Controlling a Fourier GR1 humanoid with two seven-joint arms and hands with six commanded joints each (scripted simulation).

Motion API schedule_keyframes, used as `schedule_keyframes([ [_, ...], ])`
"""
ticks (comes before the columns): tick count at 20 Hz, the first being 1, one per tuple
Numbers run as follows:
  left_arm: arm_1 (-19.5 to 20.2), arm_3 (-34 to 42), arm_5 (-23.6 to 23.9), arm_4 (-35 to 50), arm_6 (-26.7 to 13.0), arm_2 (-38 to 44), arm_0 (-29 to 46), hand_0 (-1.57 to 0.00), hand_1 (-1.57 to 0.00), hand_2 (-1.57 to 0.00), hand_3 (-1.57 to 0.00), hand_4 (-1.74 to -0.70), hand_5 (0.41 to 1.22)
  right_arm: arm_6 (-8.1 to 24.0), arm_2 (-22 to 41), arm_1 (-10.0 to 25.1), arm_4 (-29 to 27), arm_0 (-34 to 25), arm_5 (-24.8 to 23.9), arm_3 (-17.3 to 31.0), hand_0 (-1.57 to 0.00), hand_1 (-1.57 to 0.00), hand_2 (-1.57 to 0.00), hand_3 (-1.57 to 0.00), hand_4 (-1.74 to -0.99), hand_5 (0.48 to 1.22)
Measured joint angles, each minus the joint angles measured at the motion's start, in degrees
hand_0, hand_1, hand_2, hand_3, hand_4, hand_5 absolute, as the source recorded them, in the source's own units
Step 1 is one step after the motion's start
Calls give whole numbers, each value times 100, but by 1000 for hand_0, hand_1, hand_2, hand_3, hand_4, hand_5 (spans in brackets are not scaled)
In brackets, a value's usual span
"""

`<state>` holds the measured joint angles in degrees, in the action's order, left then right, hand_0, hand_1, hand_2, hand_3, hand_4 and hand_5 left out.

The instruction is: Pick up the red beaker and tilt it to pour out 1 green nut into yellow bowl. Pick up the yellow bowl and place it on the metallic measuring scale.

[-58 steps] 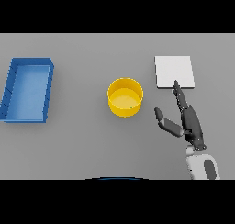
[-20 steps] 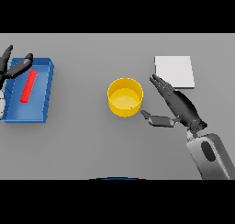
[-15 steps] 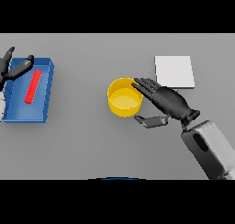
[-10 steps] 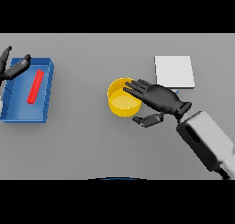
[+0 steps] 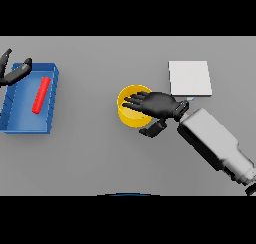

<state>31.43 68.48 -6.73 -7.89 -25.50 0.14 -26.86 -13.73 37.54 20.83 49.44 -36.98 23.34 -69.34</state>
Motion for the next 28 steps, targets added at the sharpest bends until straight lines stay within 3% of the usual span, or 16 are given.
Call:
schedule_keyframes([
  [6,50,-17,-20,-48,64,-14,45,1,1,1,1,-792,708,7,234,-164,157,-227,140,495,1,1,1,-12,-1188,693],
  [10,17,10,-11,-79,105,-63,105,1,1,1,1,-791,712,134,230,-250,166,-325,196,709,-48,-60,-88,-130,-1261,809],
  [11,43,83,4,-68,98,-44,137,1,1,1,1,-791,711,144,241,-278,182,-329,161,709,-193,-183,-189,-215,-1309,891],
  [12,61,4,-9,-70,28,-22,46,1,1,1,1,-789,710,21,228,-258,172,-389,168,753,-455,-407,-349,-322,-1363,957],
  [13,78,11,11,-89,17,-18,50,1,1,1,1,-788,710,-11,244,-271,178,-351,126,744,-678,-640,-594,-572,-1435,1010],
  [14,47,67,4,-74,57,-42,91,1,1,1,1,-788,710,-101,238,-249,169,-364,99,777,-857,-826,-789,-679,-1492,1052],
  [16,23,35,-13,-53,19,-41,53,1,1,1,1,-787,707,-32,256,-220,108,-293,91,646,-1114,-1094,-1071,-882,-1578,1113],
  [17,33,-11,-25,-65,25,-42,67,1,1,1,1,-785,709,-87,283,-176,105,-337,182,607,-1205,-1189,-1129,-969,-1611,1135],
  [22,43,-104,-45,-71,61,-33,3,1,1,1,1,-785,712,-8,254,-141,-43,-404,413,592,-1451,-1446,-1330,-1171,-1698,1193],
  [26,57,-102,-41,-107,83,-54,-47,1,1,1,1,-778,704,-30,217,-2,-167,-389,506,362,-1522,-1520,-1415,-1185,-1724,1209],
  [28,94,-103,-69,-107,114,-49,-10,1,1,1,1,-774,706,115,139,74,-243,-432,624,217,-1540,-1538,-1447,-1165,-1730,1214],
])
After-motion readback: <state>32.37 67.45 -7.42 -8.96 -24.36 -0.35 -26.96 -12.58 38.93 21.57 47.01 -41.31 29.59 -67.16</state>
